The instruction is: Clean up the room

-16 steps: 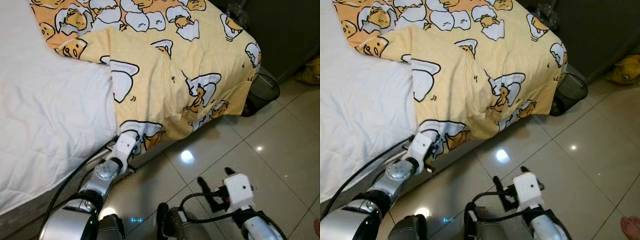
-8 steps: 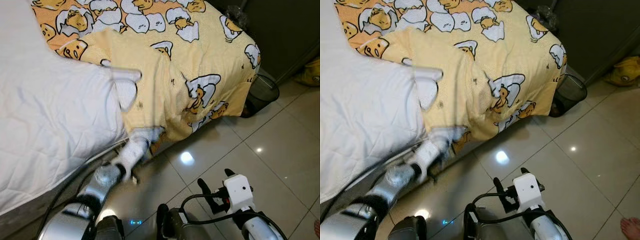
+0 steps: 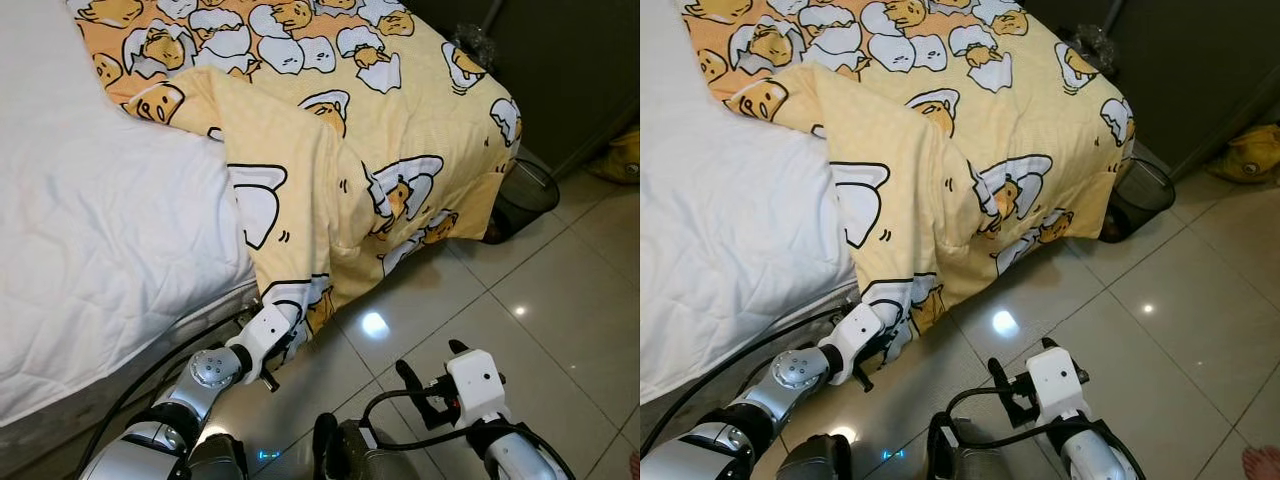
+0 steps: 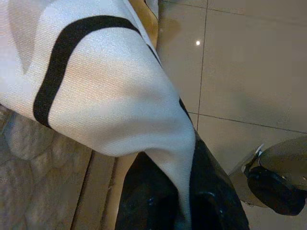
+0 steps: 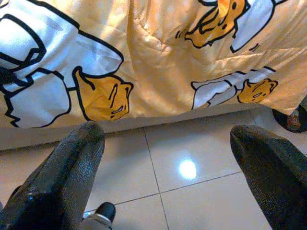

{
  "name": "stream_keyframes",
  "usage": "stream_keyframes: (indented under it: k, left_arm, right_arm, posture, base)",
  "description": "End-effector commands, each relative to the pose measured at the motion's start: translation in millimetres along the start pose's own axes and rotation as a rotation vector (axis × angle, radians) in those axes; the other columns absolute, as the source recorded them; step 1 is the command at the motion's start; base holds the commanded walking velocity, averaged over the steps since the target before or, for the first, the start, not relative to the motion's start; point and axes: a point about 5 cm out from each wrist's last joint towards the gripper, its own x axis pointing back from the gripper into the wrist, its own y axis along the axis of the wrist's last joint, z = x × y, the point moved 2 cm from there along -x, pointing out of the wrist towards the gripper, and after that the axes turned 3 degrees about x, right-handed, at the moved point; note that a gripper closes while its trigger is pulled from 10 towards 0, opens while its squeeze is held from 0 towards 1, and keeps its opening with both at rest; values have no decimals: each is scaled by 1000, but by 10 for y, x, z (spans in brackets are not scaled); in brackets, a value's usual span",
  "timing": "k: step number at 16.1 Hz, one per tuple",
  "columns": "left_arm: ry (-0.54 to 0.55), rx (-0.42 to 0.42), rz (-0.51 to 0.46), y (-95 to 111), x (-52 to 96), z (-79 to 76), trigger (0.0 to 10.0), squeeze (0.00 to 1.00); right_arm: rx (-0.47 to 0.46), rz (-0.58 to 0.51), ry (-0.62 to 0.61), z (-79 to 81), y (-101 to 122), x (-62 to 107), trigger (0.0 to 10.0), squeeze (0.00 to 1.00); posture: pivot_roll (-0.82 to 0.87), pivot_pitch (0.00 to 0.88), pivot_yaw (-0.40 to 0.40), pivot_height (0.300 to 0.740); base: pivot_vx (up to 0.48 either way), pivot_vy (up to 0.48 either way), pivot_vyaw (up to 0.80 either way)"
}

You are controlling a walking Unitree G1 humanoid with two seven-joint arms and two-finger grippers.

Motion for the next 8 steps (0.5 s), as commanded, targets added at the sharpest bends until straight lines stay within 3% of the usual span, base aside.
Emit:
stream_keyframes:
  k: [1,5,8]
  left_arm:
    - [-13,21,7,-39,-9,-67,10000,0]
    - [-1,37,-9,-34,-15,-87,10000,0]
    - [1,33,-6,-36,-26,-112,10000,0]
  right_arm:
    - [-3,46,-8,-34,-112,53,10000,0]
    - [-1,51,-9,-50,-131,65,10000,0]
    - [3,55,-9,-57,-135,66,10000,0]
  posture:
    - [-113,169,-116,732]
    - [-121,169,-123,732]
    - [-124,168,-127,732]
  base:
    - [0,0,0]
    - [0,0,0]
    - [-379,0,0]
